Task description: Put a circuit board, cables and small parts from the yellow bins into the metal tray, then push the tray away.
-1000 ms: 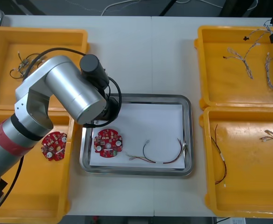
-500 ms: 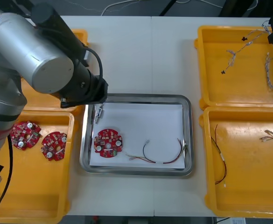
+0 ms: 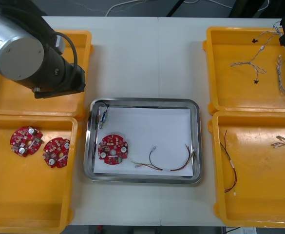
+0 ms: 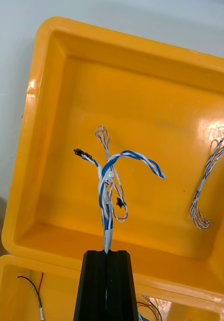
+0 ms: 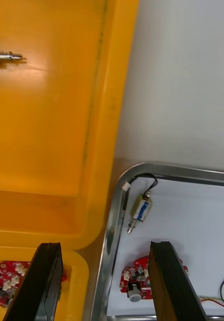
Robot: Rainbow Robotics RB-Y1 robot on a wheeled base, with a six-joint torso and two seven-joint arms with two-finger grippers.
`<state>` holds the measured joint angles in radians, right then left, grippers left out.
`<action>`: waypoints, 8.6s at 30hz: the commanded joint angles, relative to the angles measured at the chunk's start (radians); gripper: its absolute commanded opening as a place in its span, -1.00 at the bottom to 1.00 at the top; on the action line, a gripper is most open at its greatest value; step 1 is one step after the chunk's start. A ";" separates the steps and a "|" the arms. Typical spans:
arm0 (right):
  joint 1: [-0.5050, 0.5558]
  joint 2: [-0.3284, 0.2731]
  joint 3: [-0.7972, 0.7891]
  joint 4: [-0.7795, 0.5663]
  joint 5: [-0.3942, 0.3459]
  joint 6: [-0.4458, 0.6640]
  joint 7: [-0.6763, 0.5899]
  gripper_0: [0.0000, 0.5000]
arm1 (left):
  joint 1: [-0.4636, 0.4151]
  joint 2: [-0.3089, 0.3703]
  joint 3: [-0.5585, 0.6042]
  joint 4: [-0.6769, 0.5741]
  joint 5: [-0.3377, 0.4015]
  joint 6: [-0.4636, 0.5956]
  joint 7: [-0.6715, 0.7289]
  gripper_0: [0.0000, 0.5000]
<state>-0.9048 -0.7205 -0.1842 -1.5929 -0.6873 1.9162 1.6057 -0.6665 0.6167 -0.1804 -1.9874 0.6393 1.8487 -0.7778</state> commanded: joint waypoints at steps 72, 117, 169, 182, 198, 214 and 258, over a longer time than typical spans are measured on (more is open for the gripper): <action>-0.043 0.085 0.210 0.553 0.144 -0.381 -0.124 1.00 | -0.085 -0.011 0.285 0.608 -0.359 -0.250 0.204 1.00; -0.040 0.210 0.103 0.683 0.298 -0.405 -0.168 0.90 | -0.182 -0.129 0.285 0.837 -0.483 -0.418 0.230 1.00; -0.014 0.150 0.103 0.456 0.299 -0.332 -0.096 -1.00 | -0.229 -0.160 0.253 0.889 -0.486 -0.418 0.199 0.94; -0.014 0.101 0.088 0.186 0.284 -0.129 -0.043 -1.00 | -0.229 -0.161 0.240 0.934 -0.478 -0.450 0.183 0.77; -0.014 0.084 0.069 -0.030 0.091 0.004 0.166 -1.00 | -0.229 -0.160 0.240 0.915 -0.466 -0.433 0.164 -1.00; -0.013 0.184 0.327 -0.237 -0.130 0.004 0.362 -1.00 | -0.228 -0.138 0.280 0.570 -0.454 -0.043 0.115 -1.00; 0.030 0.213 1.000 -0.085 -0.021 -0.417 0.439 -1.00 | -0.051 -0.021 0.214 0.094 -0.035 0.071 -0.474 -1.00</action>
<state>-0.8794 -0.4792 0.7825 -1.6630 -0.7274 1.5190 2.0019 -0.7331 0.5378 0.0609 -1.8572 0.5602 1.9134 -1.1238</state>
